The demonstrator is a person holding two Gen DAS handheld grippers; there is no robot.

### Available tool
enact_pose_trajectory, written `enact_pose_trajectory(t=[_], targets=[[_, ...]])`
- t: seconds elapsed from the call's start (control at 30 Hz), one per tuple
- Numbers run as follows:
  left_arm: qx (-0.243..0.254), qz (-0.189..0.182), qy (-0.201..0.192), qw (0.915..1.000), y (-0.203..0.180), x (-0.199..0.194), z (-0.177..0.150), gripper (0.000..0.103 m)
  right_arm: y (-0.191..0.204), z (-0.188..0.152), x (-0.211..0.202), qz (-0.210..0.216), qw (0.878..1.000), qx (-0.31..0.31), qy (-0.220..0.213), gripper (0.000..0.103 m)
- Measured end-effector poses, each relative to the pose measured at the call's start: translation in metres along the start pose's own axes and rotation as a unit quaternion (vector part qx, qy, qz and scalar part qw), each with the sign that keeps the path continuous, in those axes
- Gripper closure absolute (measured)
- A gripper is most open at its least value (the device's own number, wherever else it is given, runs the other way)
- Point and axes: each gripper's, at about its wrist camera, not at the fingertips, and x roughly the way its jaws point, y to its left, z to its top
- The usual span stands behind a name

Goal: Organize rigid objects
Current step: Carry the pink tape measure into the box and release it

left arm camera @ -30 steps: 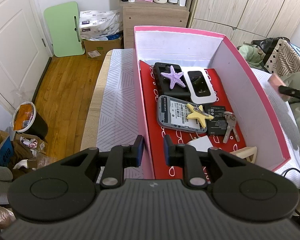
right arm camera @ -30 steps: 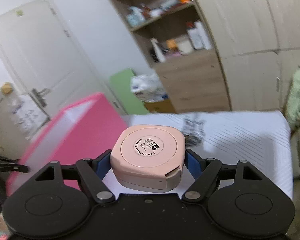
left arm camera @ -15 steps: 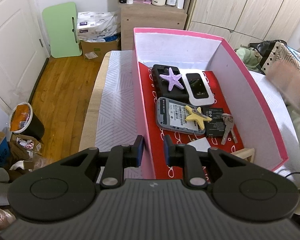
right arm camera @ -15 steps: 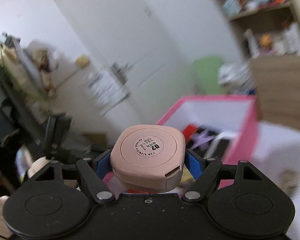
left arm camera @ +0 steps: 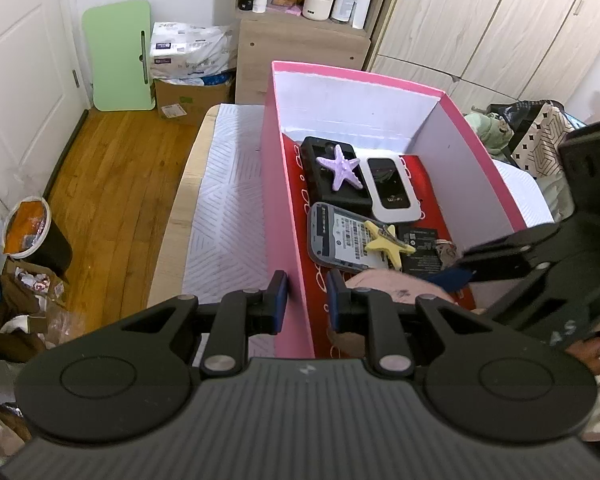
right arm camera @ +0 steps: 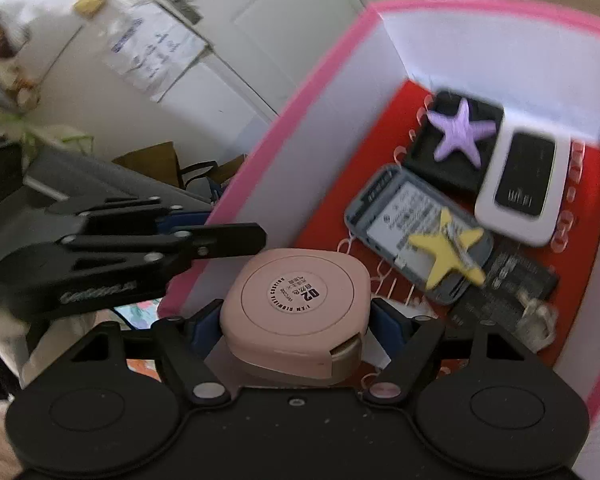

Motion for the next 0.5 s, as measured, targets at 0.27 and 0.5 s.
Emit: enact_pose_trajectory(t=[0.27,0.5], targets=[[0.0,-0.003,-0.002,1.0,0.001,0.0,-0.001,0.085,-0.006,-0.002,0.0,0.022,0.999,0.024,0.012,0.019],[-0.001,-0.001,-0.002,1.0,0.0,0.0,-0.001,0.085,-0.012,-0.011,-0.044,0.031,0.998,0.001,-0.053,0.019]])
